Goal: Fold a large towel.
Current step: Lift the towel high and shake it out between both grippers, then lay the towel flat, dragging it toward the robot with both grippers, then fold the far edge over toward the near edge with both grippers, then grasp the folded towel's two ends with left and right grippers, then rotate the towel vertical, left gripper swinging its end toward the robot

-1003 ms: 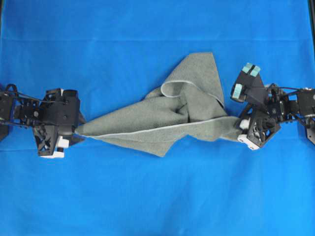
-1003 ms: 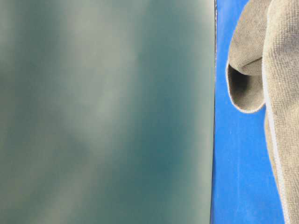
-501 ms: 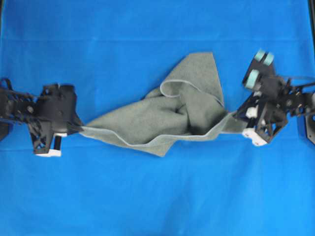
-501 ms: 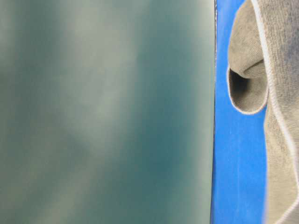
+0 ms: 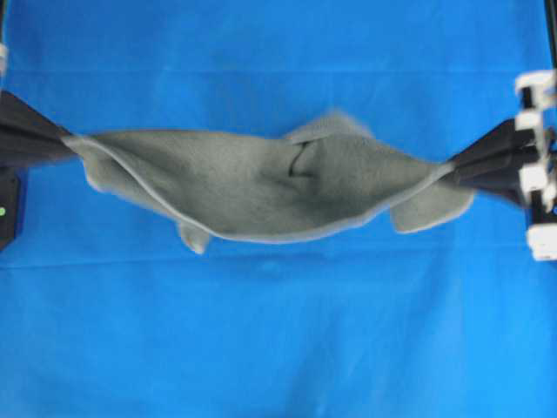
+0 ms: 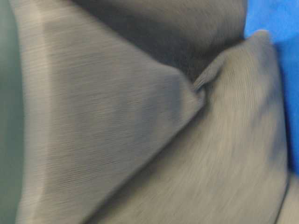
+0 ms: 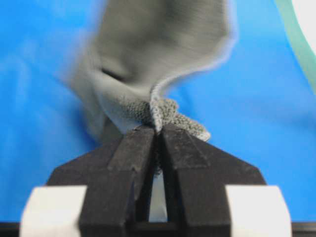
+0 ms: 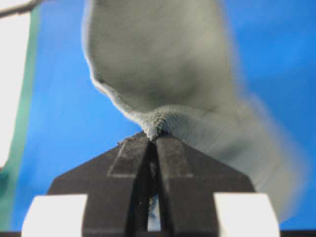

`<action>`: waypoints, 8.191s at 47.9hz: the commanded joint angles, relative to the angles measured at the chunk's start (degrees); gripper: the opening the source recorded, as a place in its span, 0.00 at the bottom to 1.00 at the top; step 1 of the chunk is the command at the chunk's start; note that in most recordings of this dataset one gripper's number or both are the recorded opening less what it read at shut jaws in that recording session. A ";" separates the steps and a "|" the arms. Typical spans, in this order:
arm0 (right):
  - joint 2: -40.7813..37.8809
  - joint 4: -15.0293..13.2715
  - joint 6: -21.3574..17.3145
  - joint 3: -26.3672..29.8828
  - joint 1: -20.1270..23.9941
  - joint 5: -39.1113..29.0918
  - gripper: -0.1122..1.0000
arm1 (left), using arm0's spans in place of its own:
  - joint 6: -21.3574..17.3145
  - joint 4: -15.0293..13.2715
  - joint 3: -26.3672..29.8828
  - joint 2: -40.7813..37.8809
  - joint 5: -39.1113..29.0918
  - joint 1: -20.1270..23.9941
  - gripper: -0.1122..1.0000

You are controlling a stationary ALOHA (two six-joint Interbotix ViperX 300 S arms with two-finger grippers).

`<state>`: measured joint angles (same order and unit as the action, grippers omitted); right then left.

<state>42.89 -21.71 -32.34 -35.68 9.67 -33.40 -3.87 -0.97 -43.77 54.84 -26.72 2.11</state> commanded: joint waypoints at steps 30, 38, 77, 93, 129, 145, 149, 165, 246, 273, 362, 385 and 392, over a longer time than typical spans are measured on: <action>-5.27 -22.15 1.32 18.54 -29.62 -21.27 0.10 | -9.23 -2.81 17.23 -9.49 -1.32 25.14 0.11; -3.60 -16.35 1.58 21.97 -21.53 -29.36 0.10 | 3.96 -2.72 20.74 -5.45 -8.35 15.91 0.11; -3.52 -2.90 -3.34 29.27 23.64 -26.81 0.10 | 33.31 -1.14 23.82 -3.87 -5.62 -14.94 0.11; -3.16 -14.50 -11.78 29.27 20.48 -39.64 0.10 | 34.45 -1.14 22.06 -3.96 -8.00 -2.29 0.11; -7.21 -27.42 -13.10 7.12 -23.64 -30.94 0.10 | 27.16 -0.53 -4.83 -6.94 0.62 32.34 0.11; -9.93 -25.75 -13.36 -0.88 -31.64 -19.69 0.10 | 18.02 -0.79 -6.06 -15.38 5.19 32.61 0.11; -9.40 -21.45 -13.10 -2.64 -30.32 -19.69 0.10 | 17.93 -0.88 -7.29 -16.52 5.27 29.36 0.11; -8.26 -6.15 -12.04 -13.62 -16.17 -18.98 0.10 | 19.78 -1.14 -13.62 -19.86 9.84 5.80 0.11; -14.33 -15.38 -21.27 -19.16 -23.64 -11.87 0.66 | 6.59 0.00 -10.90 -26.89 11.25 10.55 0.75; -32.08 -19.95 -21.18 -25.14 -38.41 9.84 0.66 | 1.41 -0.35 -13.80 -50.27 22.68 18.28 0.75; -8.00 -24.17 -21.53 -4.66 -28.13 0.62 0.12 | 20.39 -1.05 -2.11 -18.46 18.63 -15.64 0.14; -27.25 -26.81 -20.92 9.76 -44.12 21.18 0.12 | 18.11 -0.70 27.42 -50.45 23.82 -23.82 0.14; -28.48 -27.07 -20.83 10.99 -44.21 21.09 0.12 | 16.87 -0.70 37.18 -58.45 22.76 -24.26 0.14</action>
<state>13.97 -48.25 -53.26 -26.54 -32.96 -11.95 13.45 -1.49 -12.83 -0.79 -4.04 -19.16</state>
